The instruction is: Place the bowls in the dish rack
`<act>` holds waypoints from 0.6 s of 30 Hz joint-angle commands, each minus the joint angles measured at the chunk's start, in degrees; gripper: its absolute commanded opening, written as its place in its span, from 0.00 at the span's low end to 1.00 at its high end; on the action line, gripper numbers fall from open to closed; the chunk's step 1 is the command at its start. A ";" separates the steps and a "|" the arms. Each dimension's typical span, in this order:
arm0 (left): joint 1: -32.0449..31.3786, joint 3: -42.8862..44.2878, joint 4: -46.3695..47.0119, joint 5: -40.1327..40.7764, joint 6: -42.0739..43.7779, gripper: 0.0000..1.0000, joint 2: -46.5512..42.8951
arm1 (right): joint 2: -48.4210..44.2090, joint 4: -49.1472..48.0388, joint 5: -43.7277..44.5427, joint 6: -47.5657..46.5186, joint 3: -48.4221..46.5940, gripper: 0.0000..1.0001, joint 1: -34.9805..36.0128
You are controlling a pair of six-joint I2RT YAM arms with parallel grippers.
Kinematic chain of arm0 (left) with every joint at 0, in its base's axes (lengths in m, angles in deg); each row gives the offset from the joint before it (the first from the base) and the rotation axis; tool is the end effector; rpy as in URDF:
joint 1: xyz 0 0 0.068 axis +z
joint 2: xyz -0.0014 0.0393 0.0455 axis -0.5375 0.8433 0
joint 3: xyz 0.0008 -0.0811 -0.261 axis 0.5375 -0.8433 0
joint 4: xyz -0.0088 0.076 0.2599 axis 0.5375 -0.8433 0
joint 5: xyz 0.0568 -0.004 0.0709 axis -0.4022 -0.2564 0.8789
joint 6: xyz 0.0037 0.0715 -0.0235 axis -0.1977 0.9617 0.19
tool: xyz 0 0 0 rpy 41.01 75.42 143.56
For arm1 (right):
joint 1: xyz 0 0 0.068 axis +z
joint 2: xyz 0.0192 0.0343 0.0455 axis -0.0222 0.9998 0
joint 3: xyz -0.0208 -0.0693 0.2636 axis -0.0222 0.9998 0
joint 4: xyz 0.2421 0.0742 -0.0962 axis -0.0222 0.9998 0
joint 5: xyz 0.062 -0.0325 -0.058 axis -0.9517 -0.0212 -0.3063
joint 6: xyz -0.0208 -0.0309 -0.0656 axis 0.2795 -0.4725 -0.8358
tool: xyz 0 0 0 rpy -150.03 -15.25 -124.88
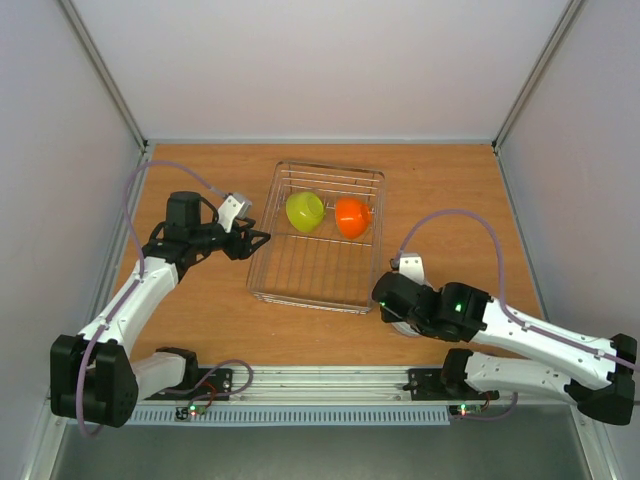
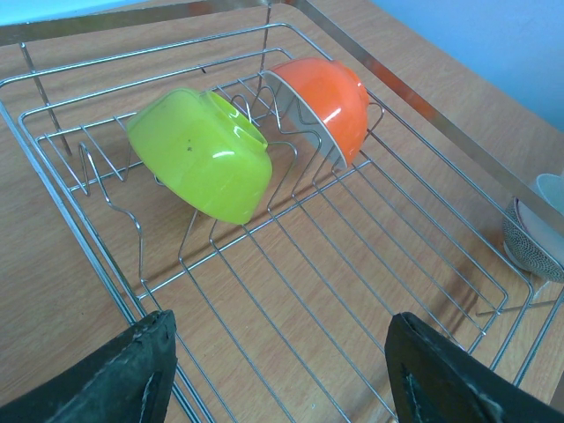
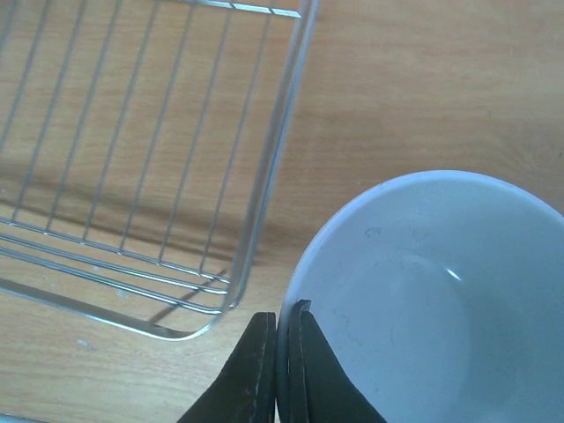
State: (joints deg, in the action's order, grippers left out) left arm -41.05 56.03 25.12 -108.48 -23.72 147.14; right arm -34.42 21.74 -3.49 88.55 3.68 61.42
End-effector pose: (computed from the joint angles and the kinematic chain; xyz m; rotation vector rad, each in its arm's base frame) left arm 0.2605 -0.0821 0.2437 0.7710 1.9886 -0.7679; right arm 0.1022 0.1392 0.2428 -0.6626 2.4227 0.0189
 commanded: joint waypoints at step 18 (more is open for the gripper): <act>0.01 7.26 -6.59 -0.61 1.83 0.66 1.56 | 31.80 -8.72 -4.87 -39.64 -34.76 0.01 5.37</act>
State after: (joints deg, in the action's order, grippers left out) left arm -41.05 60.34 21.69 -108.28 -23.44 147.99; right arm -8.06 16.96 -3.12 59.81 -25.33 66.36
